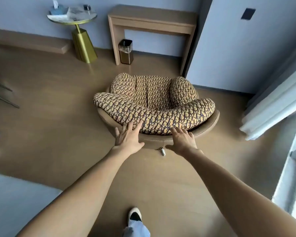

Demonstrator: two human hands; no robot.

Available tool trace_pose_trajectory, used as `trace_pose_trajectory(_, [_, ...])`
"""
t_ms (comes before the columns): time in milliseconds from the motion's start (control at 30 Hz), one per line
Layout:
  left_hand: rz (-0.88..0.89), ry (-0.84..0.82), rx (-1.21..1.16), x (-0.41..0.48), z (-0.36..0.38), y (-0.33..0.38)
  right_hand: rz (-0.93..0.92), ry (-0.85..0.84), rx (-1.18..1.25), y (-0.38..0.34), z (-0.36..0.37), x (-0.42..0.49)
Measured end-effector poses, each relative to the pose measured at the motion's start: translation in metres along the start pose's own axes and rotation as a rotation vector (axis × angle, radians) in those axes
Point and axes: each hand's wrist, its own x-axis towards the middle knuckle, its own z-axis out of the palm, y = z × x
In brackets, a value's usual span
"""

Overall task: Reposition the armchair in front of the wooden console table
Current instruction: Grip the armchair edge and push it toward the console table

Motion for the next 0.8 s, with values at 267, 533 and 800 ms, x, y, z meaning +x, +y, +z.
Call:
trace_pose_trajectory(267, [0.066,0.051,0.086,0.065,0.051,-0.007,-0.009,-0.006,0.079,0.025,0.053,0.060])
trace_pose_trajectory(533, [0.010,-0.141,0.053,0.087,0.107,-0.019,-0.102,0.083,0.012,0.041,0.111,0.080])
trace_pose_trajectory(800, [0.050,0.034,0.057,0.099,0.113,-0.025,-0.141,0.191,-0.019,0.046,0.118,0.097])
